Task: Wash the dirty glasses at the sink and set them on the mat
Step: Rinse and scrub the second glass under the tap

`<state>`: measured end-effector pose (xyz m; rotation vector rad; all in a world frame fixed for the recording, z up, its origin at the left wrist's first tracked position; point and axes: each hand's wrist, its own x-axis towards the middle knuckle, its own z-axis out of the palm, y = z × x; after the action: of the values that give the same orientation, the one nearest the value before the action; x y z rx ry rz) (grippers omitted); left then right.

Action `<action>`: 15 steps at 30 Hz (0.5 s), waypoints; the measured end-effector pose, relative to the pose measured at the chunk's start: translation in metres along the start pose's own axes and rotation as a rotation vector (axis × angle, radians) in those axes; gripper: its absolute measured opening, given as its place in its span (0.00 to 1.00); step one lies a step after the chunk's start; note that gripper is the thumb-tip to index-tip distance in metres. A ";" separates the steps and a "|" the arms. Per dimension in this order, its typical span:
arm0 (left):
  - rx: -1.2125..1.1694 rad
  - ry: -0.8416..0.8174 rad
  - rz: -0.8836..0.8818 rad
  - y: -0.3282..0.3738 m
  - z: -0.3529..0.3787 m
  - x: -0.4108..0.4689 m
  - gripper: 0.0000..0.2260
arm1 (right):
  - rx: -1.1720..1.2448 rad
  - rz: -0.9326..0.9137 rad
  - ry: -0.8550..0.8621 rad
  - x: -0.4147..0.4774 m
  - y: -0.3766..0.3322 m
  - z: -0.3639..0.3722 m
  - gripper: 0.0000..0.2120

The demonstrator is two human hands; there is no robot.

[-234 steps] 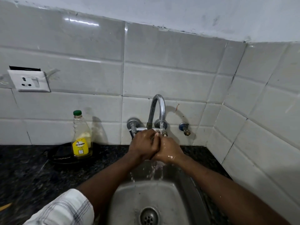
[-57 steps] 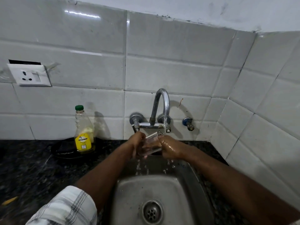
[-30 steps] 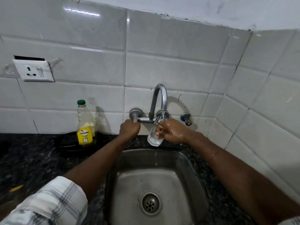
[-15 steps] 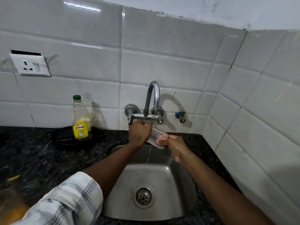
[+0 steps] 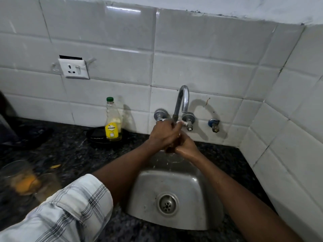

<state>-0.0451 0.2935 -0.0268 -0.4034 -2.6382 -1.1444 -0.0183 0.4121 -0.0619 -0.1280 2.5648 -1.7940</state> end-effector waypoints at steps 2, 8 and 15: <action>-0.158 0.061 -0.146 -0.009 -0.008 -0.006 0.23 | 0.031 0.009 0.130 -0.002 0.004 0.001 0.24; 0.054 -0.166 -0.392 -0.050 -0.002 -0.034 0.07 | -0.051 0.020 0.193 -0.012 0.029 0.013 0.27; 0.269 -0.235 -0.401 -0.057 0.012 -0.049 0.12 | -0.031 0.049 0.116 -0.021 0.040 0.021 0.33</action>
<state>-0.0199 0.2574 -0.0891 0.0515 -3.1240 -0.8593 0.0012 0.4075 -0.1071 0.0393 2.6484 -1.7972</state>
